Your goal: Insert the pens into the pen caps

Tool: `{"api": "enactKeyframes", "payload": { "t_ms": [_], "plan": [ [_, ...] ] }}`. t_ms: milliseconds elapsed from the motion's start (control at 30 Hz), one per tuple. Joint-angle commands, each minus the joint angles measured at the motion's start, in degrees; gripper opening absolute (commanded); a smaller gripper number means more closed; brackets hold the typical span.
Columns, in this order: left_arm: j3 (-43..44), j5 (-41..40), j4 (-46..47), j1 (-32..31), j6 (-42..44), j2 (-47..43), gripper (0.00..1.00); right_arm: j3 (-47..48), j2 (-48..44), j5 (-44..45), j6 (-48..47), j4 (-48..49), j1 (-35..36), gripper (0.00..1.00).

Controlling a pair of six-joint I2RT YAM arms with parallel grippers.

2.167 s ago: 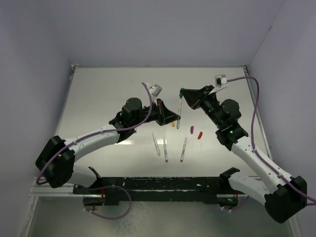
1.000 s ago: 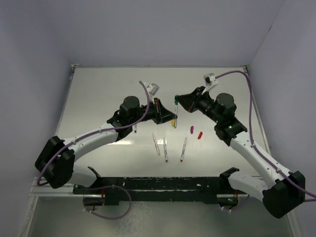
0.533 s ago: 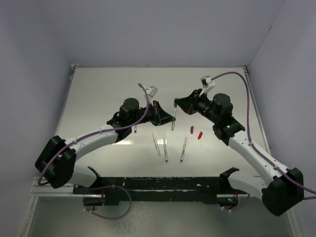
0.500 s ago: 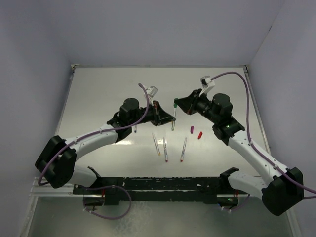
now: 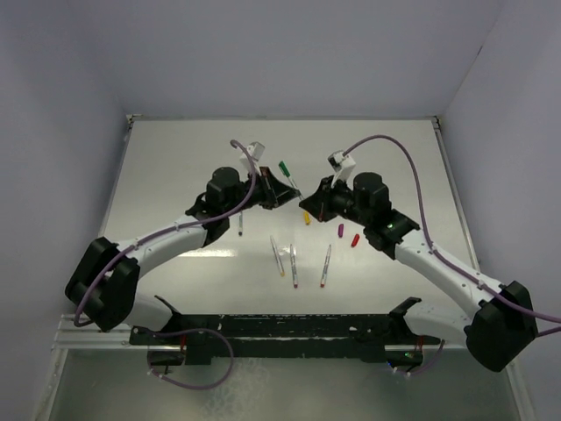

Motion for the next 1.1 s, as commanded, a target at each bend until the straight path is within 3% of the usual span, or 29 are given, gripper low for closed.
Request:
{"api": "enactKeyframes", "payload": {
  "t_ms": [0, 267, 500, 700, 933, 1067],
  "plan": [
    [4.08, -7.41, 14.54, 1.95, 0.63, -2.97, 0.00, -1.44, -0.27, -2.26, 0.42, -11.56, 2.86, 0.00],
    [0.06, -8.11, 4.29, 1.95, 2.68, -6.32, 0.00, 3.54, -1.47, 7.73, -0.12, -10.34, 2.87, 0.00],
    [2.89, -15.75, -17.36, 1.95, 9.28, -8.77, 0.00, 7.11, -2.51, 11.90, -1.39, -14.28, 2.89, 0.00],
    [12.59, -24.81, -40.31, 2.21, 14.31, -0.46, 0.00, 8.50, -5.13, 16.62, -1.22, -18.50, 2.89, 0.00],
    [20.28, -29.85, -53.22, 2.49, 16.48, 10.35, 0.00, 8.18, -7.18, 17.39, -0.23, -20.49, 2.84, 0.00],
    [20.43, -29.71, -54.54, 3.05, 16.56, 13.32, 0.00, 8.02, -7.58, 17.97, 0.34, -20.08, 2.89, 0.00]
  ]
}}
